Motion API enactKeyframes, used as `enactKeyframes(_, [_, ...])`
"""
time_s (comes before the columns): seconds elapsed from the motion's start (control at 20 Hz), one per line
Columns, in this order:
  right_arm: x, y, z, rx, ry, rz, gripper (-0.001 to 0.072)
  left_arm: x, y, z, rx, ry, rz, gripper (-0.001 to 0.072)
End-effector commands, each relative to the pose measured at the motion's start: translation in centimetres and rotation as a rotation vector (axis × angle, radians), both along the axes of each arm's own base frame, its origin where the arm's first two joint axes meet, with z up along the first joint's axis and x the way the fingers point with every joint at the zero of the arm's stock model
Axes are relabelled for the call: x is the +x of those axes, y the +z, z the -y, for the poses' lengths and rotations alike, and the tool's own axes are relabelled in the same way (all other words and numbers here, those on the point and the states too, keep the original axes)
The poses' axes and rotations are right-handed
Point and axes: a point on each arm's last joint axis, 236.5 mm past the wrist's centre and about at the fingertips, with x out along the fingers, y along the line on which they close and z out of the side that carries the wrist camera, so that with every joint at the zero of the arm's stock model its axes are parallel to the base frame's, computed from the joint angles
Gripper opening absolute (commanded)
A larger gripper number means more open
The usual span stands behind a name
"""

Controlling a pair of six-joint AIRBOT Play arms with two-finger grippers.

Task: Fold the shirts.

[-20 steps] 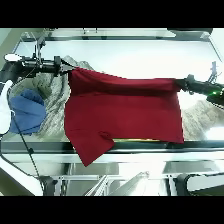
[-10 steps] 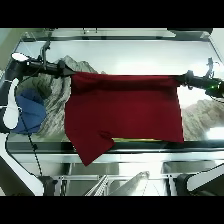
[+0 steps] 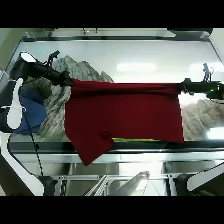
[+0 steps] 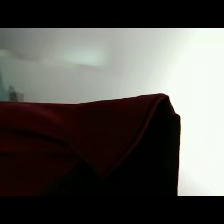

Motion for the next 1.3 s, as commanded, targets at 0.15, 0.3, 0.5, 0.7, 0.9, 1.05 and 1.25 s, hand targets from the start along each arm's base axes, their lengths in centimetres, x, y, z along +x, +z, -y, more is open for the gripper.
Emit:
enactKeyframes(0.15, [-0.3, -1.9, -0.8, -0.001, 0.019, -0.036, 0.0015, -1.0, -1.2, 1.2, 0.063, -0.037, -0.036, 0.0007])
enactKeyframes(0.3, [-0.2, -1.9, -0.7, -0.001, 0.016, -0.035, 0.0022, -1.1, -1.2, 1.6, 0.062, -0.029, -0.048, 0.0007])
enactKeyframes(0.5, [0.0, -1.4, -0.4, -0.012, 0.007, -0.023, 0.0374, -1.8, -0.8, 1.6, 0.057, -0.031, -0.080, 0.0289])
enactKeyframes(0.7, [-0.2, 3.9, 2.2, -0.040, -0.041, 0.045, 0.0373, -1.9, 3.8, 0.1, 0.056, -0.024, -0.072, 0.0290])
enactKeyframes(0.9, [-4.9, 9.4, 6.3, -0.083, -0.096, -0.026, 0.0356, -4.8, 8.3, -4.2, 0.051, 0.074, -0.104, 0.0289])
enactKeyframes(1.05, [-12.5, 8.5, 6.4, -0.141, 0.003, -0.215, 0.0356, -10.1, 8.3, -5.3, 0.037, 0.112, -0.165, 0.0289])
enactKeyframes(1.25, [-21.3, 3.7, 4.2, -0.076, -0.028, -0.407, 0.0359, -18.4, 5.4, -3.8, 0.025, 0.172, -0.206, 0.0290])
